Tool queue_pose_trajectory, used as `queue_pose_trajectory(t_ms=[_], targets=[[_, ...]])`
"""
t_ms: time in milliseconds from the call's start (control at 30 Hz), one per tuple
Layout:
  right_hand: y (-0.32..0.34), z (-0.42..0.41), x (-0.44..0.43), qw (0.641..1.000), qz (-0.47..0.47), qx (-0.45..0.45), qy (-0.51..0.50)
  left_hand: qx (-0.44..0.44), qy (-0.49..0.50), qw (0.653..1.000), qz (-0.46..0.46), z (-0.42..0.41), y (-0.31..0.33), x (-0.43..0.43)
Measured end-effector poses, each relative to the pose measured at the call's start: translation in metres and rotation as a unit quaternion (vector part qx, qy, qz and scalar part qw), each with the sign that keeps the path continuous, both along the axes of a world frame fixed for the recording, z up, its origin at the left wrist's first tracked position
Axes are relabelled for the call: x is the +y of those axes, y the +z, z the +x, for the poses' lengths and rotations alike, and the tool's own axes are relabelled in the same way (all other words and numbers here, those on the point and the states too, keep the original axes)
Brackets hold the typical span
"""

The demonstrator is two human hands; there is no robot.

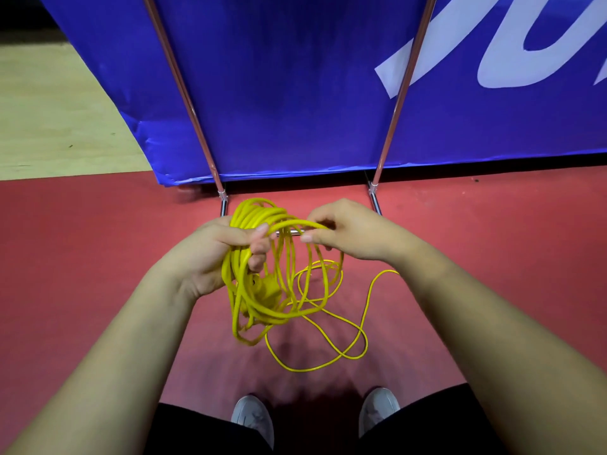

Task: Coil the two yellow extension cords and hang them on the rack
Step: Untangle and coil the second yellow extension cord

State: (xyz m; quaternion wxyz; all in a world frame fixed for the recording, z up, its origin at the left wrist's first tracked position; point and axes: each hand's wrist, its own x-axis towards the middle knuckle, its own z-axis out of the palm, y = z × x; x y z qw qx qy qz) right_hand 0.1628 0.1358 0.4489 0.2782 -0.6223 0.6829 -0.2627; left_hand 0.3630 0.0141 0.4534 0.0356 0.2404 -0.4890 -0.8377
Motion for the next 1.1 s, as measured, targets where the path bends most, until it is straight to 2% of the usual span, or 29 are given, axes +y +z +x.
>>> queue_pose_trajectory(t_ms=[100, 233, 367, 567, 833, 900, 1000, 1100], targets=[[-0.024, -0.029, 0.014, 0.997, 0.067, -0.029, -0.041, 0.052, 0.039, 0.997, 0.045, 0.005, 0.003, -0.012], [-0.028, -0.037, 0.016, 0.967, -0.015, -0.196, -0.159, -0.007, 0.045, 0.999, 0.026, 0.003, 0.007, -0.013], [-0.013, -0.03, 0.009, 0.977, -0.064, -0.121, -0.163, -0.076, 0.061, 0.995, -0.001, -0.004, 0.003, -0.007], [-0.001, -0.017, 0.0, 0.975, -0.108, -0.12, -0.154, -0.037, -0.015, 0.999, 0.019, 0.004, -0.002, -0.005], [-0.012, -0.014, -0.006, 0.983, -0.091, -0.1, -0.126, 0.019, -0.001, 0.999, 0.039, -0.004, -0.004, 0.003], [-0.019, -0.019, -0.006, 0.988, -0.067, -0.072, -0.116, 0.032, 0.005, 0.998, 0.056, -0.004, -0.005, 0.001], [-0.044, -0.036, -0.002, 0.992, 0.03, 0.004, -0.121, 0.061, 0.019, 0.996, 0.068, 0.002, -0.001, -0.005], [-0.073, -0.05, 0.003, 0.984, 0.1, -0.01, -0.148, 0.064, 0.07, 0.993, 0.063, 0.011, 0.006, -0.011]])
